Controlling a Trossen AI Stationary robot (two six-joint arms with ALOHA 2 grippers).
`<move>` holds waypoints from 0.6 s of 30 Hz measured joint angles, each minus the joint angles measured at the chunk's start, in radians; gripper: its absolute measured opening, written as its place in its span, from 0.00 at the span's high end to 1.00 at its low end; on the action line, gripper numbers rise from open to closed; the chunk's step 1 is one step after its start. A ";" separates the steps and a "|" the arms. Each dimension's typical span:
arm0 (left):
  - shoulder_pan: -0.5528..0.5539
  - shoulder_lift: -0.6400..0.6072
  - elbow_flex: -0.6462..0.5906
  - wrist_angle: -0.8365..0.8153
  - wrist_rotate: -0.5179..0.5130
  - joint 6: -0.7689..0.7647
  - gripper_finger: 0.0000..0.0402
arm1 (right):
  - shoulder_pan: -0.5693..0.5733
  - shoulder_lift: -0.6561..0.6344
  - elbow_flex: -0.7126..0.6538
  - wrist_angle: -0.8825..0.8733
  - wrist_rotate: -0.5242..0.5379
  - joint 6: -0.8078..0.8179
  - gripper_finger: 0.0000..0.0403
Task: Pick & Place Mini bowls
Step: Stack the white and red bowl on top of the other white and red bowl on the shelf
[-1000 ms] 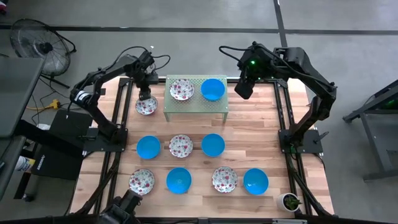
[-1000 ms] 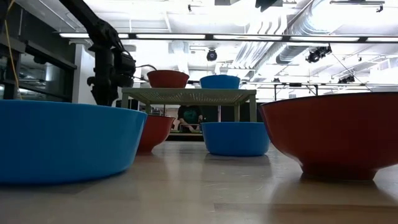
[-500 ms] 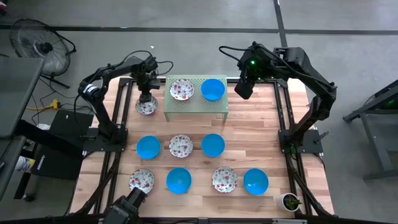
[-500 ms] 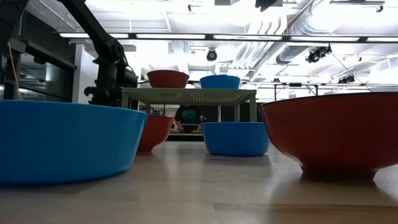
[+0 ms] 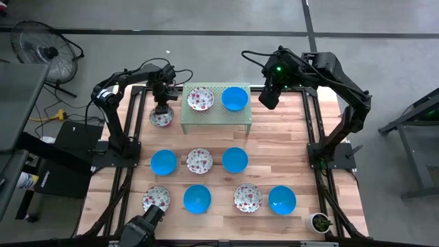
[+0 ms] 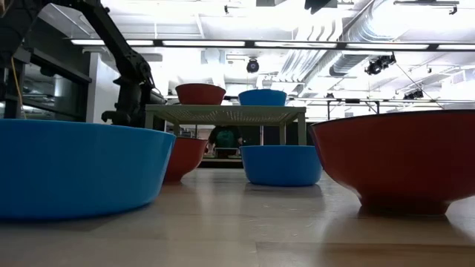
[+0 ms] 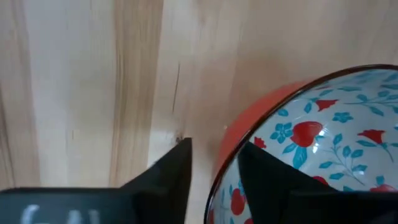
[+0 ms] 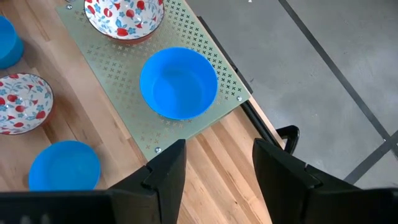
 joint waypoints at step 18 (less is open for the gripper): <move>0.025 0.003 0.046 -0.168 0.039 -0.060 0.99 | 0.000 0.000 0.000 0.000 -0.026 -0.002 0.59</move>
